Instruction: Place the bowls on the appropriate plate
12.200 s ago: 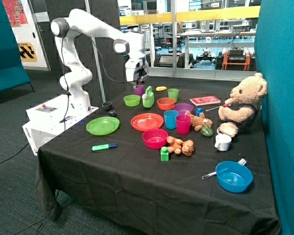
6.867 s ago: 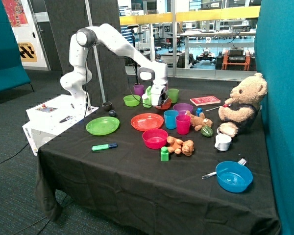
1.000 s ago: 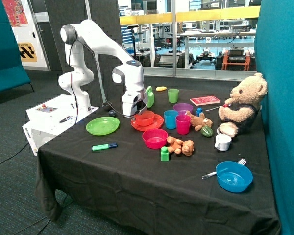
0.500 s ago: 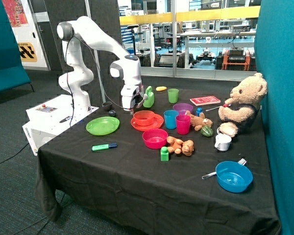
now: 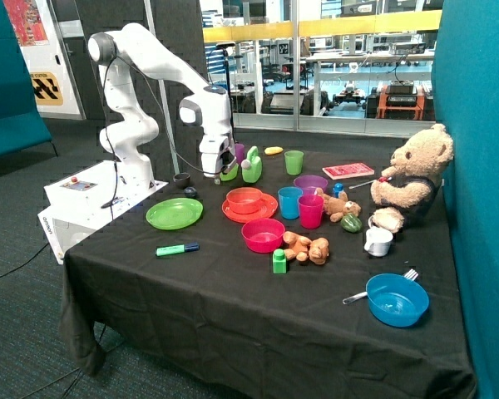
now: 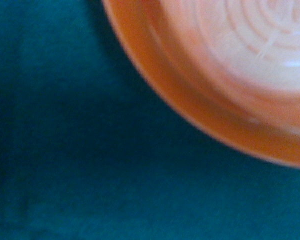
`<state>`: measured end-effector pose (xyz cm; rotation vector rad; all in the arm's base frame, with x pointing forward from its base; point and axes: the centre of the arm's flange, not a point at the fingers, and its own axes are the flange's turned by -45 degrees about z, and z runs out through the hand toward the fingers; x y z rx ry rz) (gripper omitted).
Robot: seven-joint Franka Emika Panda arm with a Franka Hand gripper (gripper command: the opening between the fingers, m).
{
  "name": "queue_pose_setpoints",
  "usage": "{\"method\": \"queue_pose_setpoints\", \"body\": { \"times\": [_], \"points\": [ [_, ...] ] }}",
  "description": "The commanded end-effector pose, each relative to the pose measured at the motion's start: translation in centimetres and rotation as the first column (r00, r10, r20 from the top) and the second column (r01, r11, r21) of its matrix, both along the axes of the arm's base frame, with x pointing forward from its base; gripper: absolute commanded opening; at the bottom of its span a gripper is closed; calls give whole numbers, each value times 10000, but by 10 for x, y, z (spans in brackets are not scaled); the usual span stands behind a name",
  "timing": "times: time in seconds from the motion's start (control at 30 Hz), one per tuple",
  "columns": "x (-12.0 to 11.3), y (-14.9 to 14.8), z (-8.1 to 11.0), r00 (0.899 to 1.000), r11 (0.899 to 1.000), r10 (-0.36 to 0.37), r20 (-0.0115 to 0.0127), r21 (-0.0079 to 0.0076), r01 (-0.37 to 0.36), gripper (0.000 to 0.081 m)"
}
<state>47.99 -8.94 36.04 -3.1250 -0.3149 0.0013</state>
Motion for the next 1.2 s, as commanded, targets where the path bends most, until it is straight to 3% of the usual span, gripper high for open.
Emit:
{"method": "queue_pose_setpoints", "body": {
  "times": [0.0, 0.27, 0.63, 0.73, 0.83, 1.03, 1.17],
  "points": [
    [-28, 18, 8, 9990, 9990, 440, 9, -7, -440, 540],
    [-47, 39, 11, 9945, 9945, 1051, 9, -7, -1051, 550],
    [-54, 71, 6, 9859, 9859, 1673, 9, -7, -1673, 555],
    [-57, 88, 5, 9785, 9785, 2062, 9, -7, -2062, 548],
    [-58, 95, 5, 9779, 9779, 2091, 9, -7, -2091, 554],
    [-62, 117, 4, 9626, 9626, 2710, 9, -7, -2710, 563],
    [-65, 126, 4, 9564, 9564, 2920, 9, -7, -2920, 482]
  ]
}}
